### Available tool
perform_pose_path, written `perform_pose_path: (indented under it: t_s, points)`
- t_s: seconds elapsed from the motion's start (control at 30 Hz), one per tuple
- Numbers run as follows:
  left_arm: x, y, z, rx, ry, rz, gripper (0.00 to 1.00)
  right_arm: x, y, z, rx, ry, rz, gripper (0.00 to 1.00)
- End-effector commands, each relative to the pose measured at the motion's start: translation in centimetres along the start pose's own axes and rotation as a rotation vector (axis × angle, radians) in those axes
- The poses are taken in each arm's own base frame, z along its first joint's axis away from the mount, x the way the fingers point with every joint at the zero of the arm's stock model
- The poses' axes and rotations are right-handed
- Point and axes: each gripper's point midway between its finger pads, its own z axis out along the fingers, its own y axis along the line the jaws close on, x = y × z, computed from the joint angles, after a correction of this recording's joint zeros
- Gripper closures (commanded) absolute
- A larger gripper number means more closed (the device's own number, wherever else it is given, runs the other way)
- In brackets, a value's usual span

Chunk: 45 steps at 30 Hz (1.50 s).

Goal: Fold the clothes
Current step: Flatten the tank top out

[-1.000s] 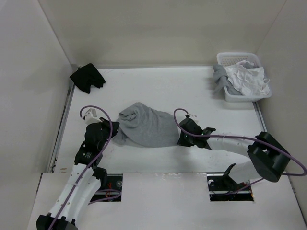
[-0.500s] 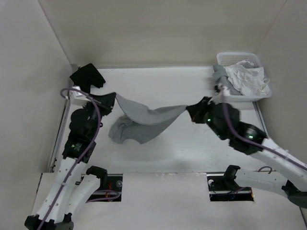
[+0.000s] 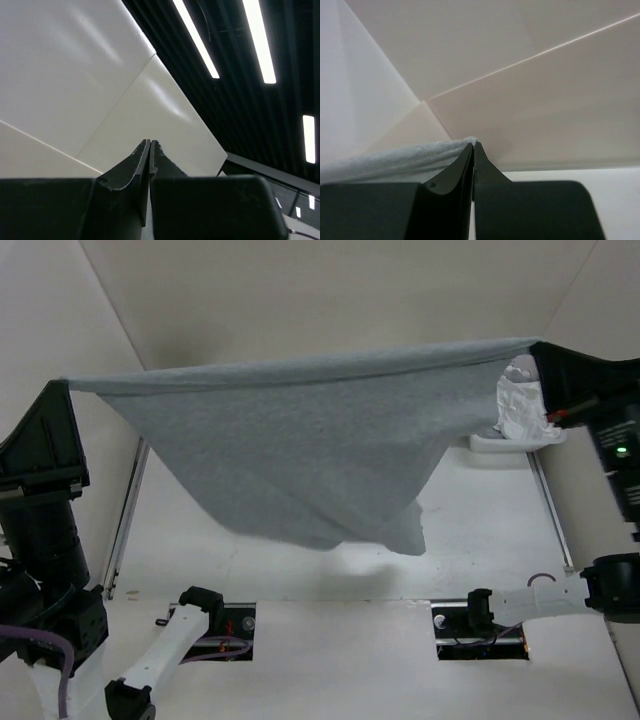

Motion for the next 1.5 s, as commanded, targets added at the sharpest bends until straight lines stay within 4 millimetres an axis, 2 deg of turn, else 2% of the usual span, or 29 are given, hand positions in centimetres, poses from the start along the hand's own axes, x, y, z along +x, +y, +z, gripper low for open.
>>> perform_pose_path:
  t_s: [0.0,0.13,0.23,0.33,0.4,0.47,0.53,0.6,0.67,0.7,0.8,0.9,1.03,1.1,1.13,1.2,1.27,1.33,1.43,1.47]
  points:
    - [5.0,6.6,2.1,-0.167,0.087,0.091,1.0,2.7,0.2,1.2,0.092,0.019,-0.243,0.97]
    - [9.4,12.8,1.6,-0.294,0.16,0.142,1.0,5.0,-0.1,2.5,0.132,0.005,-0.319,0.97]
    - [12.7,17.9,1.0,-0.386,0.212,0.182,1.0,9.0,-1.2,5.0,0.166,0.022,-0.39,0.97]
    - [15.0,23.6,0.9,-0.489,0.238,0.221,1.0,14.6,-2.5,8.9,0.137,0.12,-0.384,0.99]
    - [16.3,26.5,1.2,-0.534,0.254,0.215,1.0,18.3,-3.8,12.3,0.1,0.201,-0.353,0.99]
    - [17.9,29.8,2.2,-0.57,0.273,0.219,1.0,20.4,-5.7,16.0,0.098,0.242,-0.326,0.99]
    - [19.5,32.4,3.9,-0.589,0.298,0.212,1.0,21.1,-8.0,20.0,0.119,0.257,-0.311,0.99]
    - [20.8,34.1,6.2,-0.59,0.323,0.211,1.0,20.3,-9.2,23.0,0.135,0.256,-0.292,1.0]
    - [21.1,34.3,8.4,-0.565,0.331,0.195,1.0,18.0,-9.2,24.6,0.133,0.215,-0.275,1.0]
    - [21.0,33.8,9.4,-0.546,0.327,0.184,1.0,16.4,-8.7,24.8,0.12,0.181,-0.269,0.99]
    - [19.4,30.9,12.0,-0.474,0.289,0.191,1.0,11.7,-7.0,24.2,0.07,0.076,-0.251,0.98]
    - [17.1,27.5,13.2,-0.415,0.243,0.202,1.0,8.3,-5.1,22.5,0.011,0.016,-0.221,0.97]
    - [13.9,22.8,13.1,-0.337,0.182,0.229,1.0,6.4,-3.3,19.8,-0.027,0.007,-0.219,0.98]
    - [13.0,21.4,12.5,-0.316,0.168,0.253,1.0,7.1,-2.5,18.3,-0.038,0.041,-0.22,0.99]
    - [13.0,21.4,11.9,-0.319,0.173,0.265,1.0,7.5,-2.5,17.7,-0.034,0.056,-0.221,0.99]
    - [14.0,22.5,9.7,-0.345,0.199,0.268,1.0,10.3,-3.0,16.0,-0.026,0.125,-0.222,0.99]
    - [15.3,24.2,6.6,-0.391,0.229,0.255,1.0,14.6,-4.3,13.9,-0.02,0.2,-0.23,0.99]
    - [16.5,26.8,2.0,-0.47,0.261,0.255,1.0,19.3,-6.4,11.1,0.01,0.272,-0.222,0.99]
    - [18.6,30.1,-6.1,-0.576,0.335,0.259,1.0,27.6,-9.4,5.5,0.042,0.407,-0.163,0.99]
    - [19.1,31.3,-9.0,-0.616,0.36,0.26,1.0,29.6,-9.9,4.0,0.04,0.441,-0.144,0.99]
